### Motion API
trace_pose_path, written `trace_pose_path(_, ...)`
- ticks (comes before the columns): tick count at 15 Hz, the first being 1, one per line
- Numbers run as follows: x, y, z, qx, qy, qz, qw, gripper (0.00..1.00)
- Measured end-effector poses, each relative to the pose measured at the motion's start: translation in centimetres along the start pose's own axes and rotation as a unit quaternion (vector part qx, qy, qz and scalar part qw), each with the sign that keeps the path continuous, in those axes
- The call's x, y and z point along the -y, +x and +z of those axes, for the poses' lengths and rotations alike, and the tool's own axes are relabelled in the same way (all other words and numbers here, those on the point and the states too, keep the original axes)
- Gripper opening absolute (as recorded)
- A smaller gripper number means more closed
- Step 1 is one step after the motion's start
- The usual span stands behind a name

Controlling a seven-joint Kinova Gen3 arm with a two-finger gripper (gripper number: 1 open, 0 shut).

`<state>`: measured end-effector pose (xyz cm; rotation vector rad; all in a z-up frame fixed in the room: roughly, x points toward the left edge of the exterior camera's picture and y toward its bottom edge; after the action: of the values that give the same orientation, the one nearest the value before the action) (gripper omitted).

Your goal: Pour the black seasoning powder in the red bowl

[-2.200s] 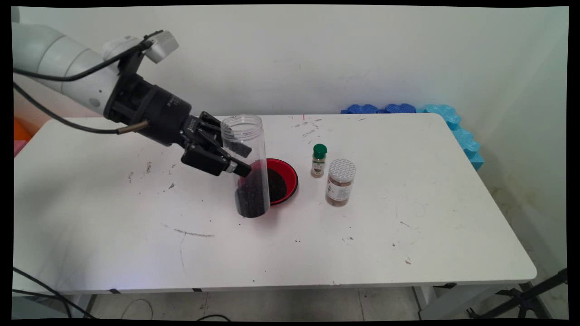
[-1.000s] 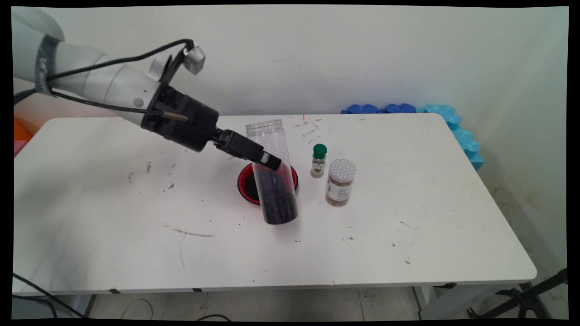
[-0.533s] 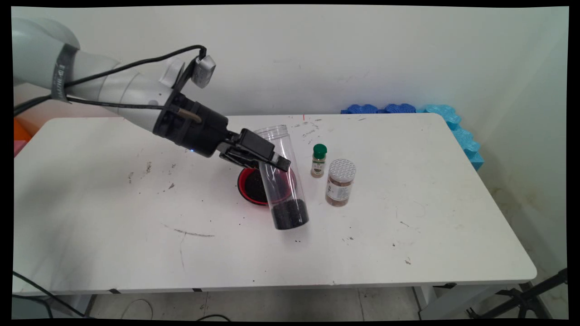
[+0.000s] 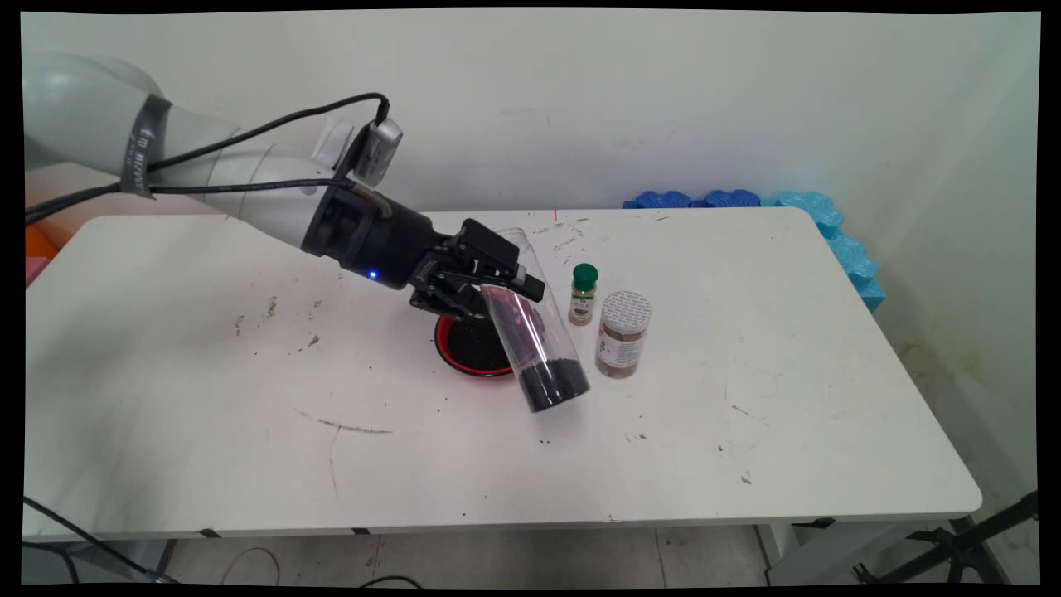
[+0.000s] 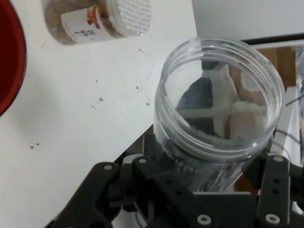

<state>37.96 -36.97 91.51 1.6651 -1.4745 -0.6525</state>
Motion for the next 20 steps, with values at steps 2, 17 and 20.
trace_pose_path(2, 0.3, 0.1, 0.2, -0.002, 0.000, -0.030, 0.9995, 0.00)
trace_pose_path(17, 2.1, 0.4, 0.2, -0.020, -0.014, -0.210, 0.9773, 0.00)
trace_pose_path(20, 2.3, 0.5, 0.1, -0.022, -0.019, -0.239, 0.9705, 0.00)
